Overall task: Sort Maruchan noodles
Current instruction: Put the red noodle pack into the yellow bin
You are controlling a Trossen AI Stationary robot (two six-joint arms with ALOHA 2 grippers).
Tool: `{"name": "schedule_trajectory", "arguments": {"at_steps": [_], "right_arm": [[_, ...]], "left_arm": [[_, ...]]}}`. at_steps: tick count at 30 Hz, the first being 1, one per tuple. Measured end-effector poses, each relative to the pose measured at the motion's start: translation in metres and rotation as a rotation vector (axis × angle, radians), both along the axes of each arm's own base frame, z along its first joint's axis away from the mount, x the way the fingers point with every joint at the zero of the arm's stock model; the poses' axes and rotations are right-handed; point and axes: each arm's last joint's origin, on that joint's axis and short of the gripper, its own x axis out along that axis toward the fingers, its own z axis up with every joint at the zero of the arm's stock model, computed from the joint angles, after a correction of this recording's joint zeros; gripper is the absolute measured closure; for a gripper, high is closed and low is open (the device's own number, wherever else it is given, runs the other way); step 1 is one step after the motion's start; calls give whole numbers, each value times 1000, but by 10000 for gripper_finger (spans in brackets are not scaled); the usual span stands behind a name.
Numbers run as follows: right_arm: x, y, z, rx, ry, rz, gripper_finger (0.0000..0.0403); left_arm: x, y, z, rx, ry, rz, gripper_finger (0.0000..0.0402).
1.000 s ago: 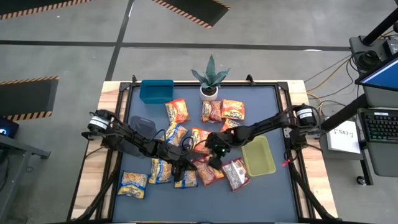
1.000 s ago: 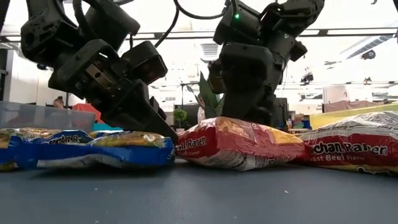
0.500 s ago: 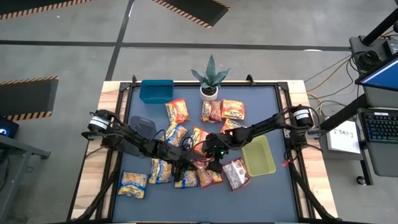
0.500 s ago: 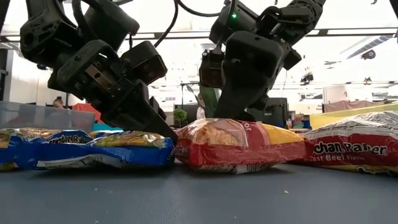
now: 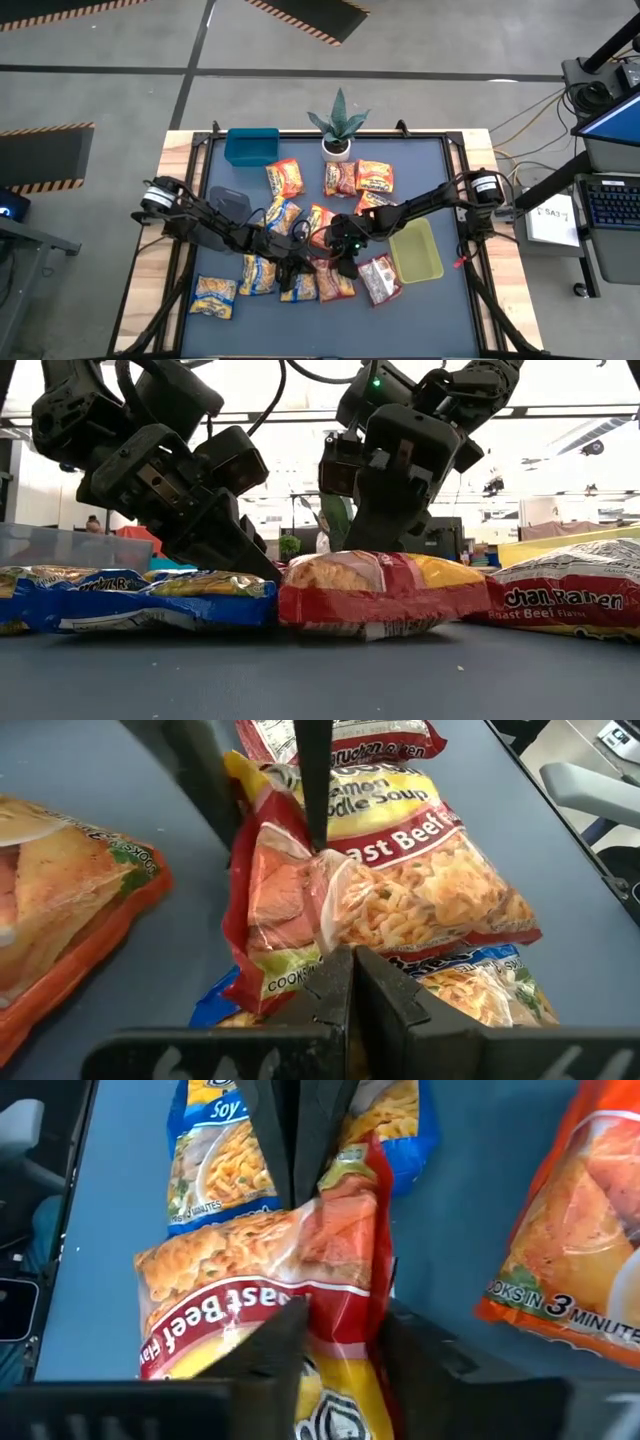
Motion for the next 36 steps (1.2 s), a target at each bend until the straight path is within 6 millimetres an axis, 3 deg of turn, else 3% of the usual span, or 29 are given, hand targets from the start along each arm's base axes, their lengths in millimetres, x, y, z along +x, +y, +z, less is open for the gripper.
{"name": "schedule_trajectory", "arguments": {"at_steps": [7, 16, 21, 30, 33, 36], "right_arm": [[0, -1, 1, -23, -21, 30, 382], [-3, -1, 15, -79, -85, 66, 394], [-13, -4, 41, -209, -128, 45, 394], [-50, 5, 109, -515, -267, -36, 395], [-67, 11, 129, -609, -293, -74, 395], [-80, 12, 141, -573, -294, -122, 395]], "left_arm": [[-2, 1, 5, 21, 4, -3, 402], [-9, 4, 35, 65, -39, -36, 402], [-19, 6, 67, 105, -122, -72, 402], [-45, 12, 135, 214, -417, -123, 402], [-52, 14, 149, 261, -490, -135, 402], [-55, 15, 154, 281, -515, -140, 402]]}}
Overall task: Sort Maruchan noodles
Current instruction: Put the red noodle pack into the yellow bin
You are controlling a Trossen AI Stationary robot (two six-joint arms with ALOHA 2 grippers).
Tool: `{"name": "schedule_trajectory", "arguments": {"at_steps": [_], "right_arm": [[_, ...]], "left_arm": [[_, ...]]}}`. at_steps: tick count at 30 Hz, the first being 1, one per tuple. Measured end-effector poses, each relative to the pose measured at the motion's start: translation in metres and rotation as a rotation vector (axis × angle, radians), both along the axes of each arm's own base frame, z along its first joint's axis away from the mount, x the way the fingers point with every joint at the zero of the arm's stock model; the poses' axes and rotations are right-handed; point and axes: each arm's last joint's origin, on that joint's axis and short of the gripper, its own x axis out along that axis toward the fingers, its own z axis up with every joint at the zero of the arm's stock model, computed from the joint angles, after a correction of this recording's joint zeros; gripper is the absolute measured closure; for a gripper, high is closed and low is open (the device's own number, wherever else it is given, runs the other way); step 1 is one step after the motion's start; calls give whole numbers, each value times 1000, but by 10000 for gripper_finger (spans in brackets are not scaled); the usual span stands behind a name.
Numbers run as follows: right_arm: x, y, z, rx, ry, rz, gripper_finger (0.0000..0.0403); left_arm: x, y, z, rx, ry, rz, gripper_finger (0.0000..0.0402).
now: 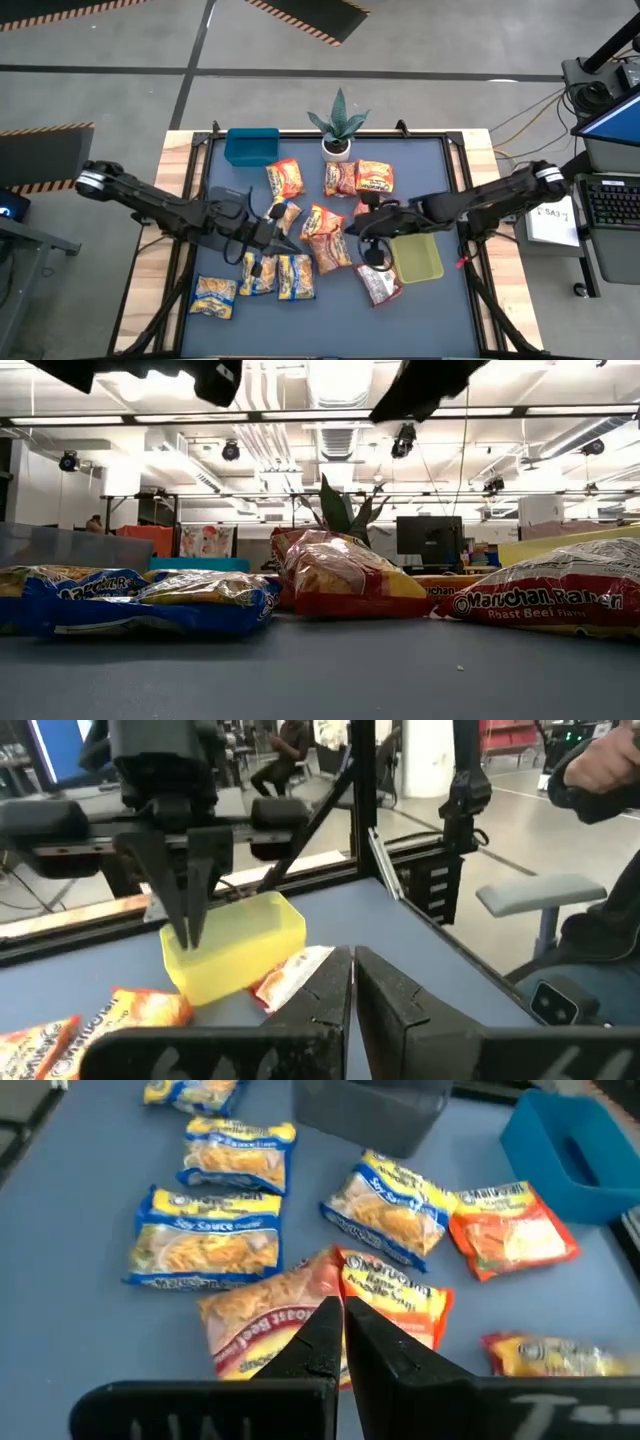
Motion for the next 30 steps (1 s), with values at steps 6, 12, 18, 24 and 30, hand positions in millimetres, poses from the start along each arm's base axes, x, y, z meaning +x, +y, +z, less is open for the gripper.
{"name": "schedule_trajectory", "arguments": {"at_steps": [6, 12, 18, 24, 30], "right_arm": [[-13, -1, -8, 170, 20, -132, 395], [-12, -2, -31, 296, 103, -261, 387], [-1, 0, -46, 244, 169, -186, 318], [14, -8, -57, 223, 195, -106, 212], [26, -31, -56, 199, 157, -157, 124]], "left_arm": [[8, 0, -18, 4, 78, 57, 402], [25, -4, -57, -13, 243, 86, 402], [34, -6, -85, -29, 356, 121, 402], [36, -6, -83, -34, 331, 119, 402], [33, -5, -75, -34, 309, 118, 402]]}}
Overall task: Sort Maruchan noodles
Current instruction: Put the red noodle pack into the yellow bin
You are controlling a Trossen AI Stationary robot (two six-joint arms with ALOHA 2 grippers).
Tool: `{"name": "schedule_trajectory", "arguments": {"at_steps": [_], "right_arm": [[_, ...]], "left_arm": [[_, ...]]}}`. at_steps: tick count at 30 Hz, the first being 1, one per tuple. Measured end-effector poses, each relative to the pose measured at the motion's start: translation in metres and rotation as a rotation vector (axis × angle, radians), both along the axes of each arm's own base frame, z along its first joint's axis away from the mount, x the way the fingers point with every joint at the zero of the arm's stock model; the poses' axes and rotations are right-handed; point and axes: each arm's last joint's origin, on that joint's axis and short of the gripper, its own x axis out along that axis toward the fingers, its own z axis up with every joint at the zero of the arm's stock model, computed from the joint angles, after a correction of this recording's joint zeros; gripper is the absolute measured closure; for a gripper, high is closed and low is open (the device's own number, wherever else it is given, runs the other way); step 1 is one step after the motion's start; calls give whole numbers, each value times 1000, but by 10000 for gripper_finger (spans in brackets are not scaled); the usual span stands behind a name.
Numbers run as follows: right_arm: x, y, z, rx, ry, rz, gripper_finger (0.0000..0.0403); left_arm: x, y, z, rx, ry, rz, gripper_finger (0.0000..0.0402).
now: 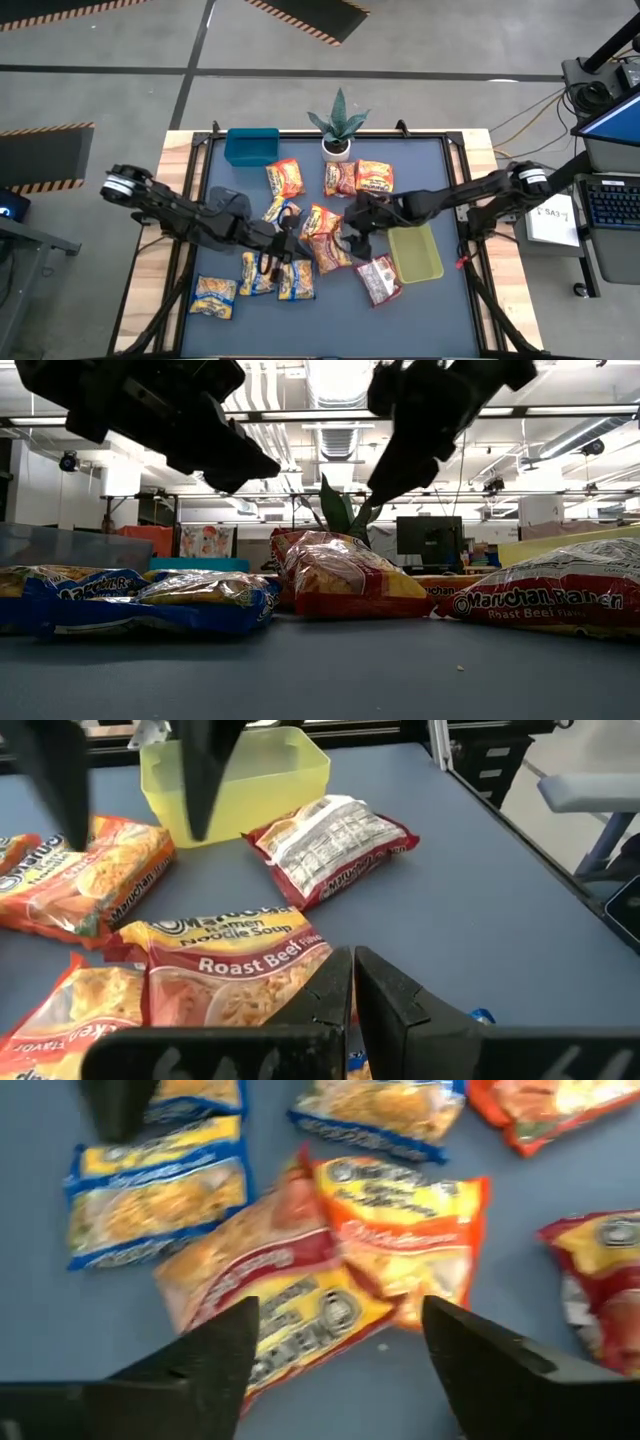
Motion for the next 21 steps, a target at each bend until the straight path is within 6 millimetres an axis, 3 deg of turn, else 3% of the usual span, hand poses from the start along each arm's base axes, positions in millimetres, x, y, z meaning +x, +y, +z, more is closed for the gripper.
{"name": "schedule_trajectory", "arguments": {"at_steps": [8, 11, 14, 21], "right_arm": [[5, -21, 3, -215, -3, -54, 54], [7, -21, 5, -134, -30, -33, 50], [7, -24, 4, -69, -34, 135, 51], [21, -49, -10, 28, -117, 290, 49]], "left_arm": [[-4, 3, 9, 57, -30, 41, 402], [-7, 5, 18, 108, -72, 38, 402], [-11, 10, 29, 155, -114, 30, 402], [-21, 23, 52, 227, -199, 45, 402]]}}
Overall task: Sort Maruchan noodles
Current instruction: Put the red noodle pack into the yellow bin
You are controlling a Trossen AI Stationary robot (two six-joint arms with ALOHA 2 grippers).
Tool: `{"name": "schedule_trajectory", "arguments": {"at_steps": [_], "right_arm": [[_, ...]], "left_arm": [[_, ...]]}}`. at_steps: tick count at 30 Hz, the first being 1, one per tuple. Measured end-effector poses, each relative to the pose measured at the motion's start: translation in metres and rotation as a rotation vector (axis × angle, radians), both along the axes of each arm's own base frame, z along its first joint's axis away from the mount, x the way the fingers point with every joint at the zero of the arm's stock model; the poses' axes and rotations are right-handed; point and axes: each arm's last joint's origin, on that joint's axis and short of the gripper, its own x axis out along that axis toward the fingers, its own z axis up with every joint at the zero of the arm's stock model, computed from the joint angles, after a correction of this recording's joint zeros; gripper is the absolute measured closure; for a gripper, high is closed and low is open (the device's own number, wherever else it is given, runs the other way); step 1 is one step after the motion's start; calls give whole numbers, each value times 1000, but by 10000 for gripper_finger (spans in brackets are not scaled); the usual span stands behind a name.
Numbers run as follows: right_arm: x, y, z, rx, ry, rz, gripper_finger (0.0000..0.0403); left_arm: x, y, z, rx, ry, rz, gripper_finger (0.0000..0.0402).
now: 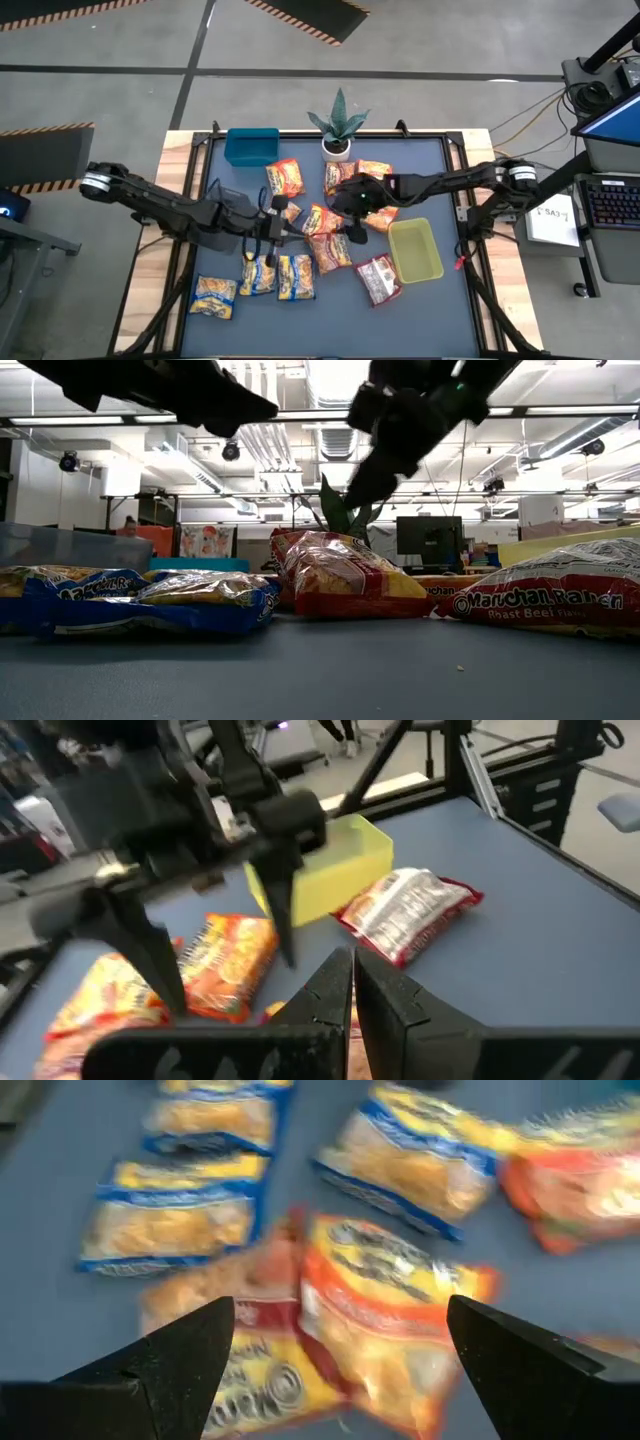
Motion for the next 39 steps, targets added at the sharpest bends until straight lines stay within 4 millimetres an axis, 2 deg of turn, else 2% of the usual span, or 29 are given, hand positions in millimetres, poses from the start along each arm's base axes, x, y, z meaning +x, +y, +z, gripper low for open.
{"name": "schedule_trajectory", "arguments": {"at_steps": [6, 12, 17, 23, 26, 36, 39], "right_arm": [[24, -13, -41, 149, -25, 192, 59], [46, -24, -72, 211, 8, 257, 73], [56, -31, -80, 304, -1, 328, 76], [62, -31, -86, 328, -7, 363, 88], [62, -31, -86, 337, -4, 370, 127], [60, -31, -84, 391, -15, 420, 333], [60, -31, -82, 390, -18, 423, 382]], "left_arm": [[-4, 7, 5, 26, -20, 17, 402], [-4, 12, 2, 39, -9, 30, 402], [-3, 17, 1, 45, 1, 50, 402], [-2, 20, -5, 40, 31, 63, 402], [-1, 21, -7, 40, 34, 66, 402], [-1, 21, -6, 39, 30, 67, 402], [-1, 21, -6, 39, 30, 67, 402]]}}
